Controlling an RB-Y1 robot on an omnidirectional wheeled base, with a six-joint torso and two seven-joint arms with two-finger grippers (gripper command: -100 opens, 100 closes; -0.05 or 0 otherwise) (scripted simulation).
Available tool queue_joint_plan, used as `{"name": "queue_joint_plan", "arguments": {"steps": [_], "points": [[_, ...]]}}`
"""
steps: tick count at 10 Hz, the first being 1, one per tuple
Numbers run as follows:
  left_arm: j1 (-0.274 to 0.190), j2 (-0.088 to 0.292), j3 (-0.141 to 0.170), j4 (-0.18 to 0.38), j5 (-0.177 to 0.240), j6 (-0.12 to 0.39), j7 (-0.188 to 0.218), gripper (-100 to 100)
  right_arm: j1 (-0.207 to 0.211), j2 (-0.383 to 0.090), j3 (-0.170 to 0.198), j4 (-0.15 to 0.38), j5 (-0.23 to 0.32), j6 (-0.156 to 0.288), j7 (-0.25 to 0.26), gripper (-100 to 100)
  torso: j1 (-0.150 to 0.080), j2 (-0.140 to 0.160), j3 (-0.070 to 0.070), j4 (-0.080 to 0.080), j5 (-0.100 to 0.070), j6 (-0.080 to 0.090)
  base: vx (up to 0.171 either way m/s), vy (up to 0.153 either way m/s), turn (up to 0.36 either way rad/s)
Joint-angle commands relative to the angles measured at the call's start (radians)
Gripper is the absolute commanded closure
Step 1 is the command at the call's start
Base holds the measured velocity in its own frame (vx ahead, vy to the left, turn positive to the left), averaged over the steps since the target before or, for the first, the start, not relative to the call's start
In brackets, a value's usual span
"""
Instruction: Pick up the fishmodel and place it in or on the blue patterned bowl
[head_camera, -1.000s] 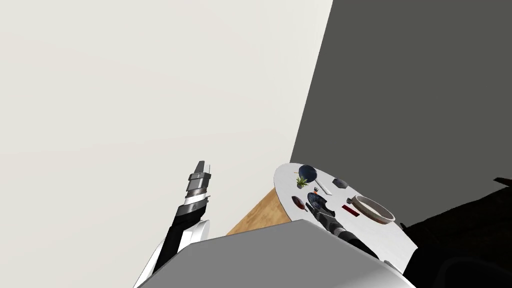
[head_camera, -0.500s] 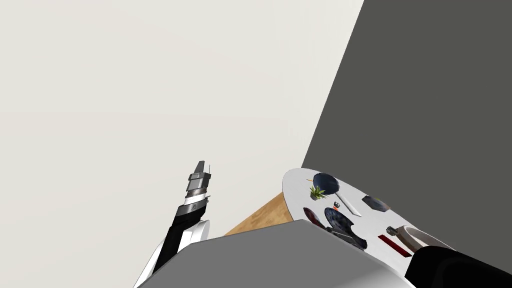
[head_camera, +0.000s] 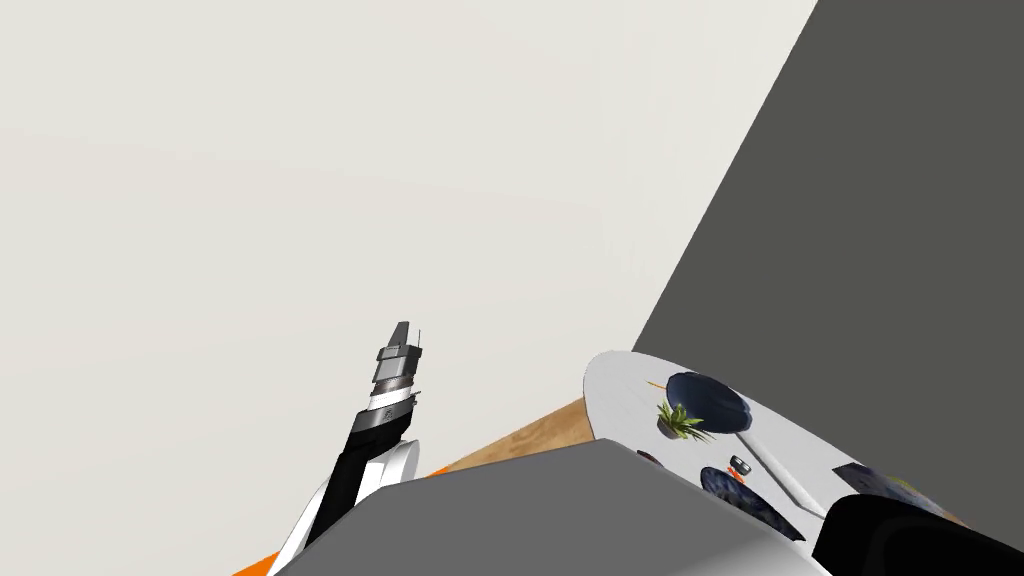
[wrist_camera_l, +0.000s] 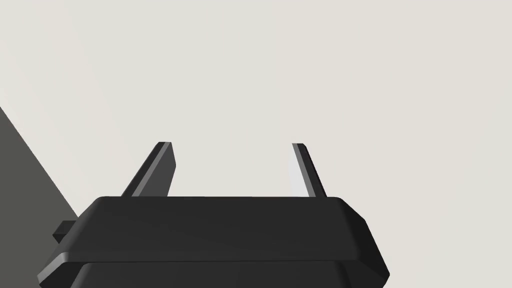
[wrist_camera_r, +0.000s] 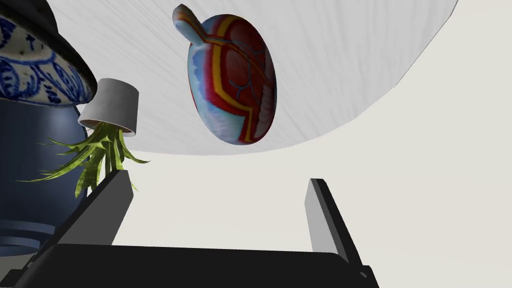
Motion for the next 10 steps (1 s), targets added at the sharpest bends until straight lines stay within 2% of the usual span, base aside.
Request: {"name": "queue_joint_plan", "arguments": {"steps": [1, 3, 4, 6, 7, 10], "points": [[0.0, 0.0, 0.0, 0.0, 0.0, 0.0, 0.0, 0, 0.015, -0.001, 0.006, 0.05, 0.037, -0.016, 0.01, -100, 0.0, 0.0, 0.0, 0.0, 0.0, 0.0, 0.061, -0.007, 0.344], [0.0, 0.0, 0.0, 0.0, 0.0, 0.0, 0.0, 0, 0.039, -0.016, 0.021, 0.123, 0.088, -0.035, 0.01, -100, 0.001, -0.001, 0.0, 0.0, 0.0, 0.0, 0.079, -0.004, 0.41], [0.0, 0.0, 0.0, 0.0, 0.0, 0.0, 0.0, 0, 0.039, -0.016, 0.021, 0.123, 0.088, -0.035, 0.01, -100, 0.0, -0.001, -0.001, 0.0, 0.0, 0.0, 0.056, -0.025, 0.101], [0.0, 0.0, 0.0, 0.0, 0.0, 0.0, 0.0, 0, 0.06, -0.025, 0.037, 0.188, 0.135, -0.056, 0.008, -100, 0.001, 0.0, 0.0, 0.0, 0.0, 0.0, 0.056, -0.005, 0.292], [0.0, 0.0, 0.0, 0.0, 0.0, 0.0, 0.0, 0, 0.06, -0.025, 0.037, 0.188, 0.135, -0.056, 0.008, -100, 0.001, 0.0, 0.0, 0.0, 0.001, 0.0, 0.042, -0.012, 0.11], [0.0, 0.0, 0.0, 0.0, 0.0, 0.0, 0.0, 0, 0.085, -0.029, 0.059, 0.267, 0.191, -0.087, 0.004, -100, 0.002, 0.0, 0.0, 0.0, 0.0, 0.0, 0.06, -0.007, 0.249]]}}
